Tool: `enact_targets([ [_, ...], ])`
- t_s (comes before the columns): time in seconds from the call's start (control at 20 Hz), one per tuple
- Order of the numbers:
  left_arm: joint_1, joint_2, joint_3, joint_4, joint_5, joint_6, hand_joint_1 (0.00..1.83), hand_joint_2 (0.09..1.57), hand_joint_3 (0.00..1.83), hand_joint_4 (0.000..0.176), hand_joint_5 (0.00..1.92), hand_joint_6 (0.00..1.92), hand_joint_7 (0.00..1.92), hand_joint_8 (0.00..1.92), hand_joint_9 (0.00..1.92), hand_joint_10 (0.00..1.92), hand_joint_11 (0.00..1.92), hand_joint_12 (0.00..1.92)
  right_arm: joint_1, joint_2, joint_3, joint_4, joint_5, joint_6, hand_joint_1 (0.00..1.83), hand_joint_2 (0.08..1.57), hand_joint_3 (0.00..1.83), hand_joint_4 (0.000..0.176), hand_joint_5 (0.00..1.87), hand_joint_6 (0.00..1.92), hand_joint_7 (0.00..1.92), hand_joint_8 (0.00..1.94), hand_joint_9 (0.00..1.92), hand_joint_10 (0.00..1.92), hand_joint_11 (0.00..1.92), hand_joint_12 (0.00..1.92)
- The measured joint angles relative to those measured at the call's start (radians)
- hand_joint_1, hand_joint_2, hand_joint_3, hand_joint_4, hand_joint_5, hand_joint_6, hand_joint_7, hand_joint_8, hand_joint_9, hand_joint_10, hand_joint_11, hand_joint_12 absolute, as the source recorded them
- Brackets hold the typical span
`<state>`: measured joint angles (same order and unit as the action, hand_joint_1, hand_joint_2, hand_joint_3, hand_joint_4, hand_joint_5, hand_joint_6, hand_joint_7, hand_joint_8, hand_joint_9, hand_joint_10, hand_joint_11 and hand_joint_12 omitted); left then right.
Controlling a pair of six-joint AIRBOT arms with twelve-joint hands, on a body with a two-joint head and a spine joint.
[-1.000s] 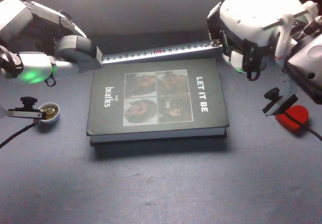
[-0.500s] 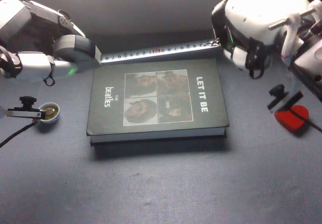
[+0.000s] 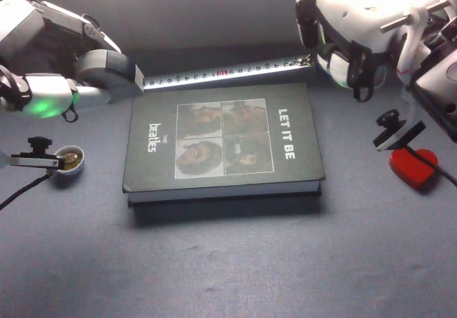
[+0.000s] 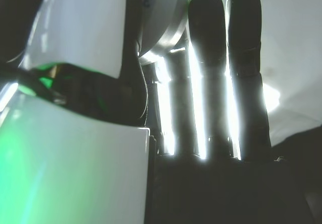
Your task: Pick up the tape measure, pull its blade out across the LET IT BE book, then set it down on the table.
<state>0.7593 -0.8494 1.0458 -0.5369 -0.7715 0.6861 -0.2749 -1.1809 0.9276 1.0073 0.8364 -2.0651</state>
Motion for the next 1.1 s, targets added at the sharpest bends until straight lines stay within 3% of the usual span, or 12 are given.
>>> enact_targets([
  [0.05,0.0,0.0,0.0,0.001,0.0,0.0,1.39,1.05,0.0,0.0,1.18,0.45,1.15,0.74,1.01,1.13,0.82,1.01,0.006,-0.002,-0.009,0.001,0.004,0.001,1.35,1.19,0.0,0.0,0.74,1.3,0.94,1.05,0.73,1.43,0.63,1.42],
  [0.1,0.0,0.0,0.0,0.001,0.0,0.0,1.39,1.05,0.0,0.0,1.18,0.45,1.15,0.74,1.01,1.13,0.83,1.01,0.012,-0.002,-0.023,-0.003,0.009,0.003,1.18,1.24,0.01,0.0,0.66,1.42,0.84,1.24,0.62,1.04,0.5,1.38],
  [0.15,0.0,0.0,0.0,0.001,0.0,0.0,1.39,1.04,0.0,0.0,1.18,0.44,1.15,0.73,1.01,1.12,0.83,1.01,0.017,-0.002,-0.036,-0.008,0.012,0.001,0.96,1.19,0.0,0.0,0.52,0.68,0.65,0.66,0.53,0.73,0.33,1.31],
  [0.2,0.0,0.0,0.0,0.002,0.0,0.0,1.39,1.04,0.0,0.0,1.18,0.44,1.15,0.74,1.01,1.12,0.84,1.01,0.019,-0.003,-0.046,-0.013,0.013,-0.002,0.9,1.16,0.0,0.0,0.55,0.31,0.65,0.32,0.53,0.5,0.24,1.25],
  [0.3,0.0,0.0,0.0,0.008,0.0,0.0,1.39,1.04,0.0,0.0,1.17,0.45,1.16,0.72,1.02,1.11,0.83,1.01,0.021,-0.007,-0.055,-0.013,0.014,0.0,0.87,1.13,0.0,0.0,0.61,0.06,0.69,0.06,0.57,0.25,0.18,1.2],
  [0.5,0.0,0.0,0.0,0.033,0.0,0.0,1.39,1.04,0.0,0.0,1.18,0.44,1.18,0.69,1.03,1.1,0.84,0.99,0.024,-0.01,-0.058,-0.009,0.023,-0.005,0.88,1.1,0.0,0.0,0.66,0.01,0.75,0.01,0.65,0.12,0.2,1.19],
  [1.1,0.0,0.0,0.005,0.063,0.001,-0.003,1.39,1.05,0.0,0.0,1.17,0.51,1.15,0.73,0.99,1.12,0.82,1.01,0.021,-0.076,-0.031,0.084,0.028,-0.066,0.9,1.11,0.0,0.0,0.69,0.02,0.78,0.01,0.69,0.11,0.23,1.2],
])
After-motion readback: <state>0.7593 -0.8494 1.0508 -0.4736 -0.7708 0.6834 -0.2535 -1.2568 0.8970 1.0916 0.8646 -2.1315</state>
